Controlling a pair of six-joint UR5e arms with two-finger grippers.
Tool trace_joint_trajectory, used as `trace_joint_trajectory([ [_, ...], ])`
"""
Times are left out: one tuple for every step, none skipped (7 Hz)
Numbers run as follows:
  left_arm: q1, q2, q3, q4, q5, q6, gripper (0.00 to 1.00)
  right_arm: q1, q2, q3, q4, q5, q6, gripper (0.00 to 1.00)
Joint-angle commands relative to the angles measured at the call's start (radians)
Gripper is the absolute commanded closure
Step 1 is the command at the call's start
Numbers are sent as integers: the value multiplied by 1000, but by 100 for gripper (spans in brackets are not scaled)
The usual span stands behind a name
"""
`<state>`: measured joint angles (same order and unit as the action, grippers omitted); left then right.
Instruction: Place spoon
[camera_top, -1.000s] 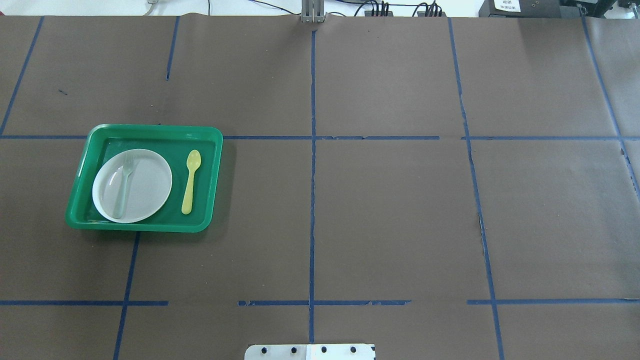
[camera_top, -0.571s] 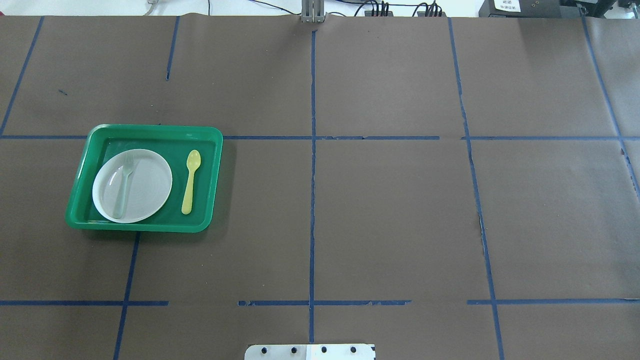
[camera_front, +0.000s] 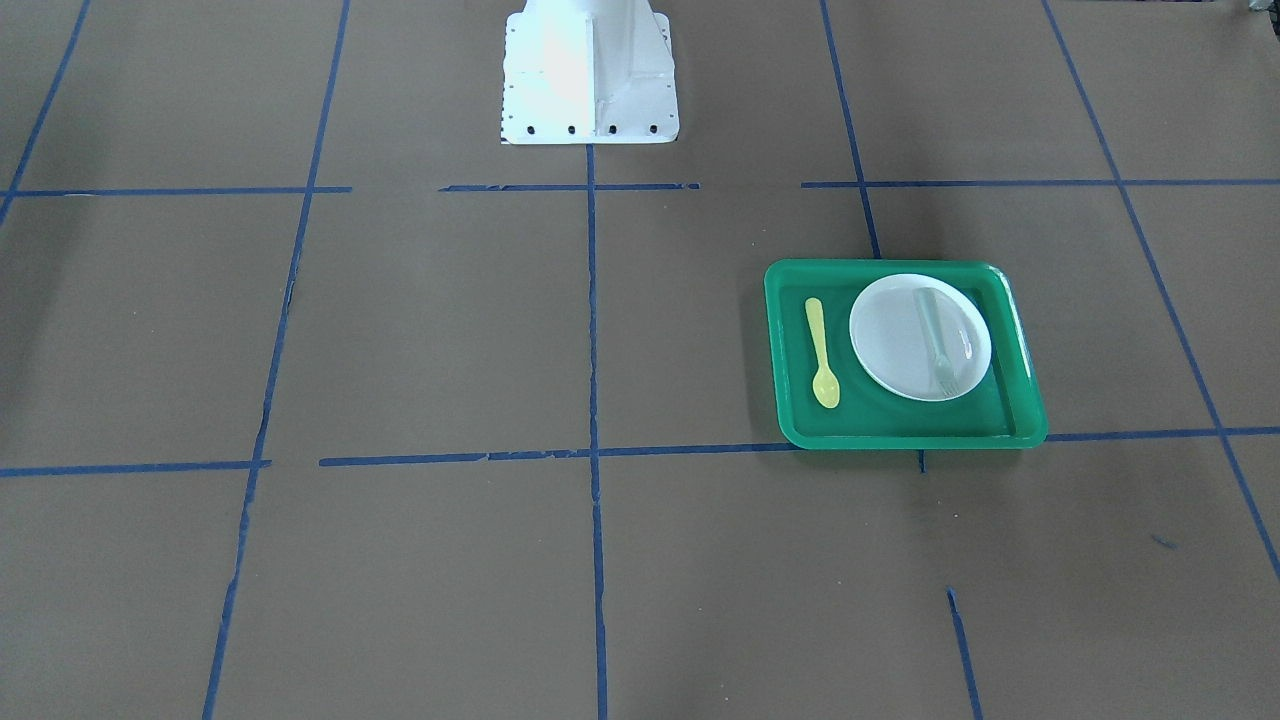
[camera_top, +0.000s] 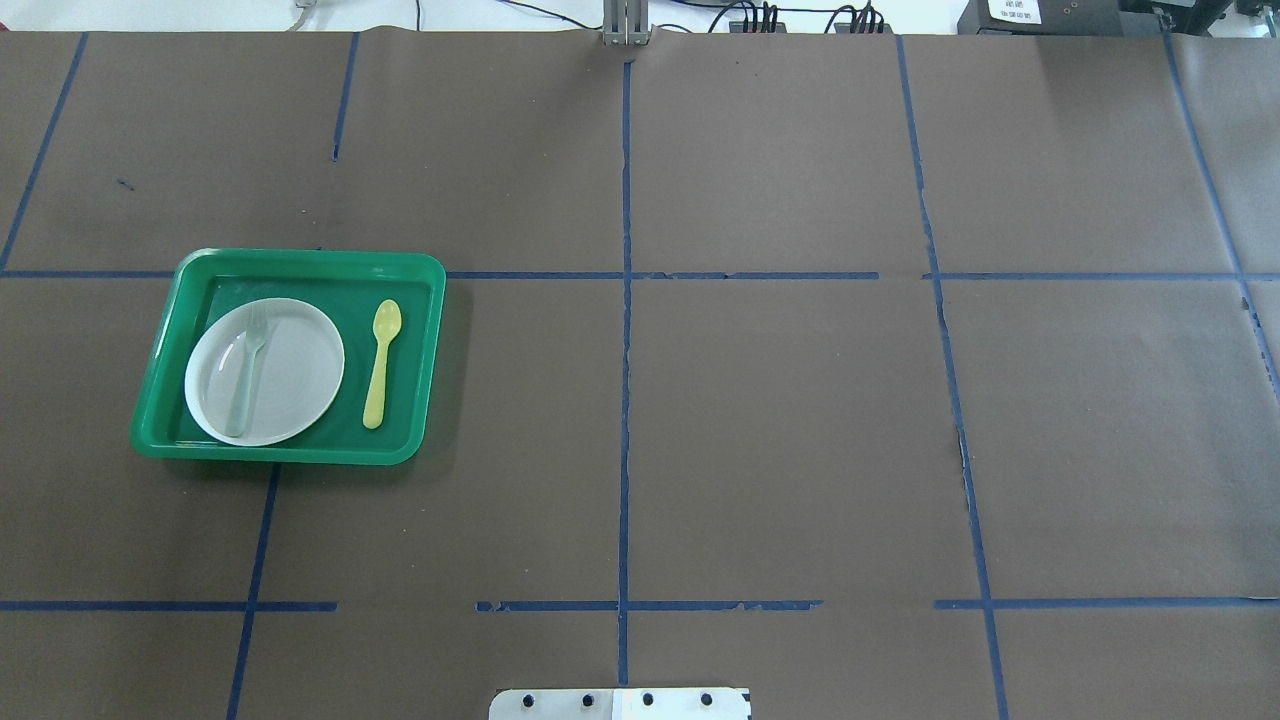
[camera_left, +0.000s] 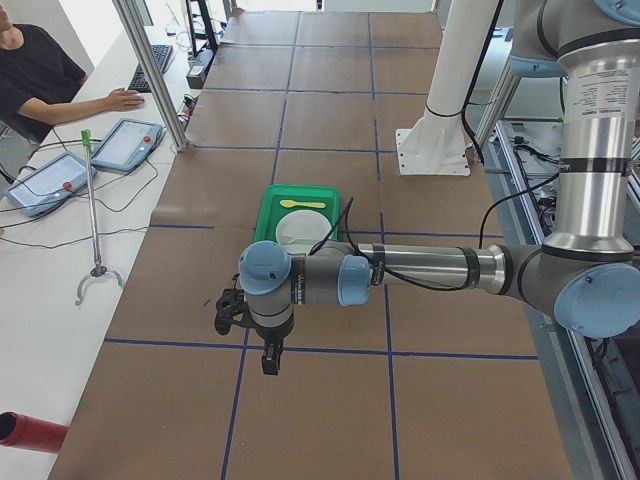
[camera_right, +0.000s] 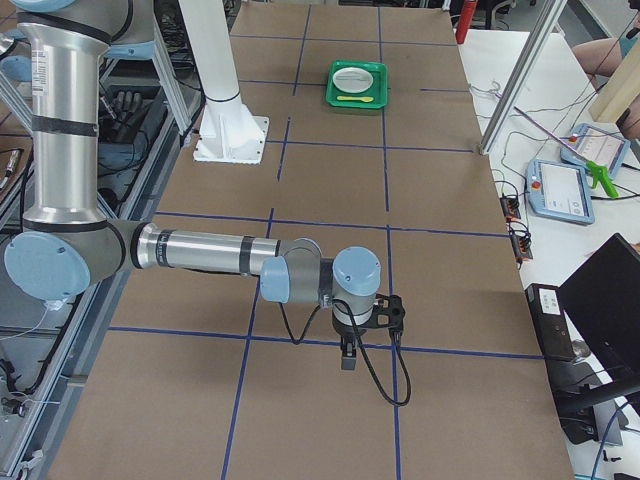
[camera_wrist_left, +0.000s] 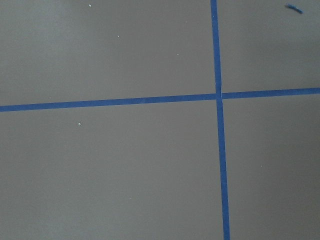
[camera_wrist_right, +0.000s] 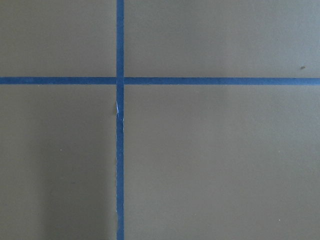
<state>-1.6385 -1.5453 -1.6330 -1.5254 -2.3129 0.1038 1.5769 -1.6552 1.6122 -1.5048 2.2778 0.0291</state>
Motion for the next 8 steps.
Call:
trace_joint_trajectory([
  [2, -1, -5, 22, 0, 8, 0, 0, 0, 0, 0, 0, 0, 0],
  [2, -12, -2, 21, -2, 8, 0, 0, 0, 0, 0, 0, 0, 0],
  [3, -15, -1, 22, -2, 8, 0, 0, 0, 0, 0, 0, 0, 0],
  [3, -13, -7, 22, -2, 8, 0, 0, 0, 0, 0, 0, 0, 0],
  [3, -13, -7, 24, -2, 8, 0, 0, 0, 0, 0, 0, 0, 0],
  [3, -13, -7, 24, -2, 8, 0, 0, 0, 0, 0, 0, 0, 0],
  [3, -15, -7, 24, -3, 8, 0, 0, 0, 0, 0, 0, 0, 0],
  [3, -15, -7, 24, -3, 8, 0, 0, 0, 0, 0, 0, 0, 0],
])
